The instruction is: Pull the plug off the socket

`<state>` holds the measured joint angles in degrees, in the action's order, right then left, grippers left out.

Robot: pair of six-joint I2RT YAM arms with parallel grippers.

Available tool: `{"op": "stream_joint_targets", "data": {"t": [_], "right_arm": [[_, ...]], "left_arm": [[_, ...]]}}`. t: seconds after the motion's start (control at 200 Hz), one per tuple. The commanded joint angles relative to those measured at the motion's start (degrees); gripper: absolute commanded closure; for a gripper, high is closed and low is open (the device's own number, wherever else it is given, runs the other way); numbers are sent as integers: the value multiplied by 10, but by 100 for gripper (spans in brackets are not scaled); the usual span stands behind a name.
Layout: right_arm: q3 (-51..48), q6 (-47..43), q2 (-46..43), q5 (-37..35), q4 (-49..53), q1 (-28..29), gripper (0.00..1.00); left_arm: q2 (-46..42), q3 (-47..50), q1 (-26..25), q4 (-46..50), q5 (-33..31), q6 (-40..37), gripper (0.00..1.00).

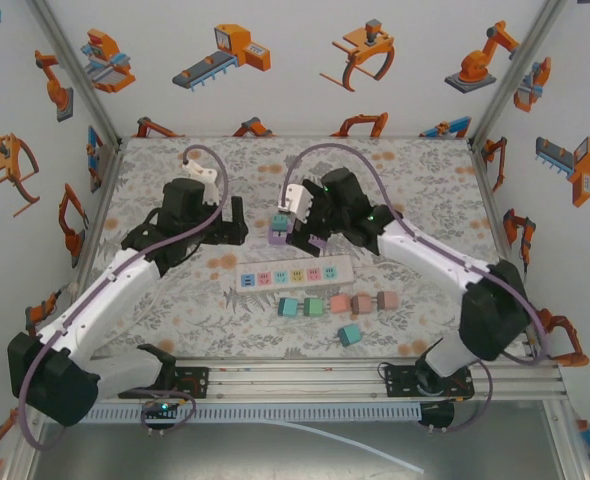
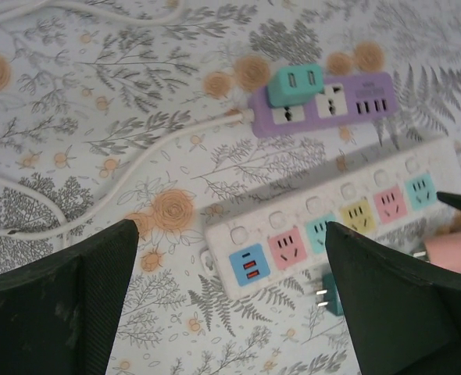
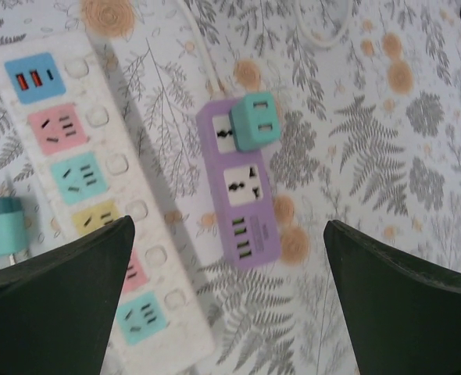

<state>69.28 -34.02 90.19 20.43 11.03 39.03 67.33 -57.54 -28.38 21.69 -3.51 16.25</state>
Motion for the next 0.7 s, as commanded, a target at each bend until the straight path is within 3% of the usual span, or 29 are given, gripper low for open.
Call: {"op": "stream_joint_targets", "data": {"t": [0.0, 0.386, 0.696], "right_arm": [[56, -39, 52, 96, -18, -12, 7], [194, -97, 228, 119, 16, -32, 14], [257, -104, 299, 139, 43, -37, 36]], "left_arm": [[23, -22, 20, 0, 0, 68, 3], [71, -26, 40, -13, 24, 83, 3], [104, -18, 48, -40, 45, 105, 2]]}}
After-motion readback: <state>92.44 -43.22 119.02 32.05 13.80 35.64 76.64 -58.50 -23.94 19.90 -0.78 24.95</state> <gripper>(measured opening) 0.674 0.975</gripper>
